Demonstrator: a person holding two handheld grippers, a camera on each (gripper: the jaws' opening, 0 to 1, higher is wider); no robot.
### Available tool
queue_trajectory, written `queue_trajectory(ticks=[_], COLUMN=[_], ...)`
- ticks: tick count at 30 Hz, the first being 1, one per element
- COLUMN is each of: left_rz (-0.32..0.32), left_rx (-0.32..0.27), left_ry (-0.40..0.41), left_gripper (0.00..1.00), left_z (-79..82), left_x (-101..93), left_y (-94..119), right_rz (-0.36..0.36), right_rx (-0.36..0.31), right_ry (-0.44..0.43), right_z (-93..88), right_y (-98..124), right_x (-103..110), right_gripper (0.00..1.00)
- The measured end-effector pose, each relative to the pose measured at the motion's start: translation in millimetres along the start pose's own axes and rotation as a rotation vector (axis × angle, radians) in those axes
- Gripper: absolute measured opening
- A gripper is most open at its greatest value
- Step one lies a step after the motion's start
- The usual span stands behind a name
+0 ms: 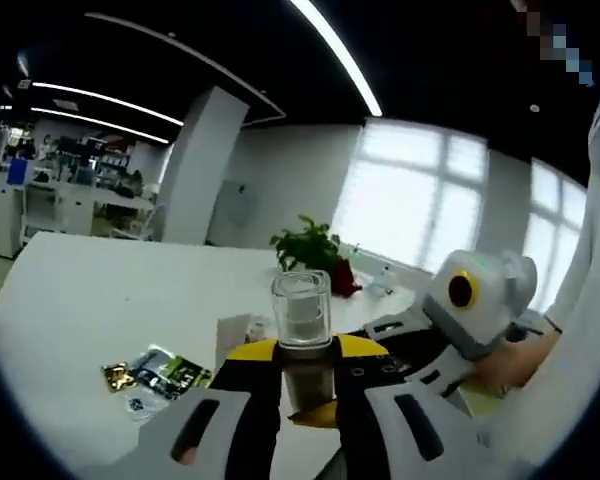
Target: Arrange the skincare products in the storage area until every visible bottle or jar stands upright without overlapping.
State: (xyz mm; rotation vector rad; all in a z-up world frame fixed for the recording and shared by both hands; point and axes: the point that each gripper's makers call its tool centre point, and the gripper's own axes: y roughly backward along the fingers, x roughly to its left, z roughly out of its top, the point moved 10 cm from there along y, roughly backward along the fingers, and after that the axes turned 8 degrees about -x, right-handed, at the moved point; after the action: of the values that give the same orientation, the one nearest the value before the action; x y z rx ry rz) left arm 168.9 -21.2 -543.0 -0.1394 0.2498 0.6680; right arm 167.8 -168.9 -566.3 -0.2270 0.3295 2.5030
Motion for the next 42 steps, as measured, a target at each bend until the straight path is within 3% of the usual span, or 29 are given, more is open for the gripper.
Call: queue_trajectory(ticks=[1, 6, 13, 19, 33, 42], left_rz=[-0.036, -0.088, -0.143, -0.155, -0.195, -0.226], left_rx=[0.016, 0.037, 0.064, 0.090, 0.136, 0.169], left_ry=[-0.008, -0.044, -0.075, -0.119, -0.111, -0.167], left_gripper=[0.15, 0.15, 0.15, 0.15, 0.15, 0.15], left_z=[0.1, 1.0, -0.2, -3.2, -18.7, -37.1], left_x=[-1.6, -12.5, -4.7, -2.5, 3.9, 0.2], left_y=[-1.0, -8.6, -14.9, -21.5, -33.5, -51.2], right_rz=[0.005, 0.019, 0.018, 0.005, -0.046, -0.084], right_rx=[-0.001, -0.004, 0.007, 0.030, 0.077, 0.117], right_ry=[-0.008, -0.009, -0.028, -0.049, -0.098, -0.127], right_z=[-0.5, -3.4, -11.4, -21.5, -42.5, -57.3], right_y=[2.1, 10.7, 23.7, 34.1, 52.4, 62.3], right_x=[-0.4, 1.0, -0.1, -1.5, -13.7, -24.9], right_gripper=[0.24, 0.25, 0.26, 0.31, 0.41, 0.49])
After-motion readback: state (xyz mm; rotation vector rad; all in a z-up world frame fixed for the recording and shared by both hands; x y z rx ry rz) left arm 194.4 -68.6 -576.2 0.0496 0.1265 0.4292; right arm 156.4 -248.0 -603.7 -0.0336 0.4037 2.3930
